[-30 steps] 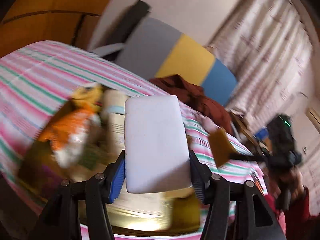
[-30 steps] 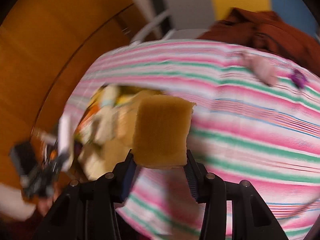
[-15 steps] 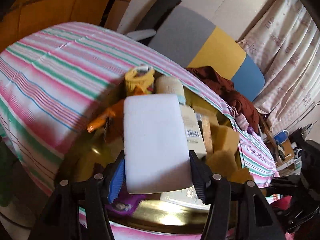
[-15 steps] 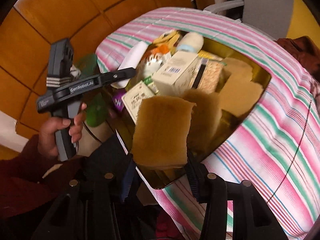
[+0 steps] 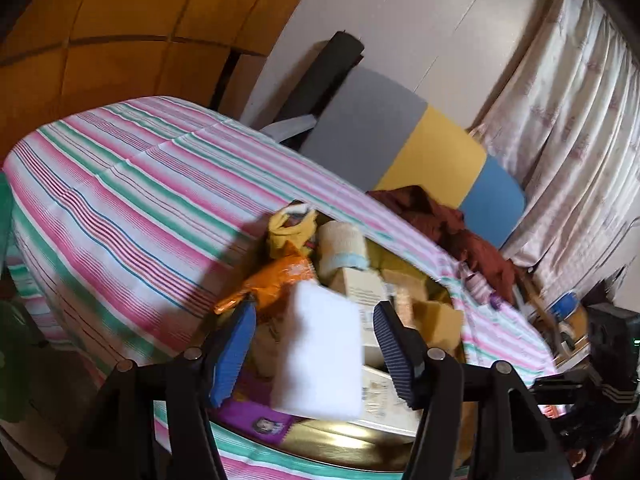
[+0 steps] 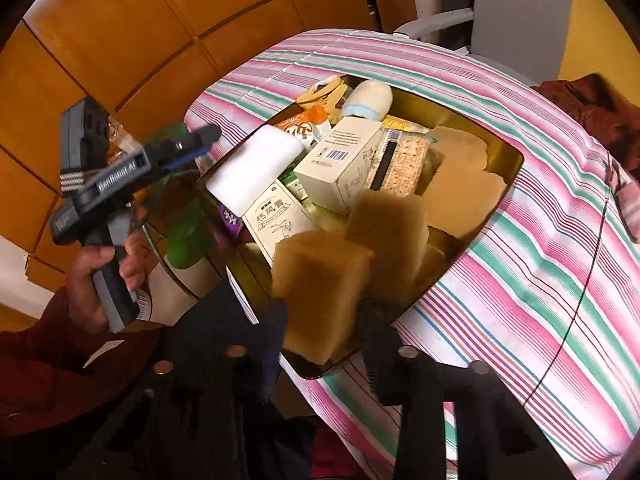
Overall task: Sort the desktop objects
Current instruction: 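Carry both sponges over the gold tray and open both grippers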
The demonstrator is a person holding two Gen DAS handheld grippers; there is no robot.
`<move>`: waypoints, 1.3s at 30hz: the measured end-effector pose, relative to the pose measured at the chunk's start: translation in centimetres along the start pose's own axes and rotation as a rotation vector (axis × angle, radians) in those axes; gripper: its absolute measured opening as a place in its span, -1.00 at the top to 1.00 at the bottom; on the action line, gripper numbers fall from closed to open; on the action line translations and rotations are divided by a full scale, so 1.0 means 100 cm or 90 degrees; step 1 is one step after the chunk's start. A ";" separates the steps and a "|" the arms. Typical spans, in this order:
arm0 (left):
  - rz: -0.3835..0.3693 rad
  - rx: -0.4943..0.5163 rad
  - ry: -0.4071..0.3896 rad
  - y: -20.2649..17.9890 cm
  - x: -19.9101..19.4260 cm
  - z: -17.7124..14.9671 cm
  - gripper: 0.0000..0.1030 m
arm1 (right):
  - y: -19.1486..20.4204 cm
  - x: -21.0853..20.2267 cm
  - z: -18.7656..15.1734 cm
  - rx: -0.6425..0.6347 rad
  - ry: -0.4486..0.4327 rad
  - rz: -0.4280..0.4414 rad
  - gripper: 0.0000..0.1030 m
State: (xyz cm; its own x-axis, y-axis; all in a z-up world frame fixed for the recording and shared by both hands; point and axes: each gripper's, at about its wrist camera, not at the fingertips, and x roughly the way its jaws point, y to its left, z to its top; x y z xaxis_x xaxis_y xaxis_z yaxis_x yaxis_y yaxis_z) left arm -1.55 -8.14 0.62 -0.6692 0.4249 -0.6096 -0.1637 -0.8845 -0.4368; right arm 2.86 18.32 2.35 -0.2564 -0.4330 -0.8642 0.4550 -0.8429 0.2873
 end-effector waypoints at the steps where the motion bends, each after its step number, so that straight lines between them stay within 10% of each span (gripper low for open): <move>1: 0.014 0.006 0.010 0.000 0.004 0.000 -0.12 | 0.003 0.005 0.002 -0.005 0.002 0.001 0.34; 6: 0.036 0.003 0.104 0.005 0.039 -0.011 0.00 | 0.012 0.035 0.008 -0.053 0.023 -0.077 0.34; 13: 0.020 0.039 0.114 -0.008 0.038 -0.018 -0.01 | 0.000 0.030 0.000 -0.021 0.038 -0.049 0.23; 18: 0.155 0.104 0.097 -0.004 0.037 -0.011 0.08 | -0.009 -0.002 -0.003 0.017 -0.022 -0.039 0.04; 22: 0.076 -0.004 0.091 0.020 0.024 -0.009 0.07 | -0.017 -0.014 -0.001 0.047 -0.053 -0.038 -0.02; 27: 0.015 0.034 0.065 -0.001 0.012 -0.014 0.03 | -0.028 -0.018 0.001 0.086 -0.065 -0.008 -0.02; 31: 0.076 0.126 0.105 -0.023 0.032 -0.022 0.03 | -0.031 -0.019 0.003 0.103 -0.071 0.000 -0.02; 39: 0.135 0.097 0.122 -0.010 0.041 -0.012 -0.09 | -0.007 0.024 0.006 0.039 -0.019 -0.031 0.32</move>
State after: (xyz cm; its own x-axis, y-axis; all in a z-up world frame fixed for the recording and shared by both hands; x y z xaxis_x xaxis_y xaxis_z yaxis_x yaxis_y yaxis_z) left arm -3.25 -5.24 -2.28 -0.5539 0.2438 -0.7961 -0.1515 -0.9697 -0.1916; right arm 1.48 17.69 0.33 -0.3025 -0.4002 -0.8651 0.3884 -0.8806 0.2715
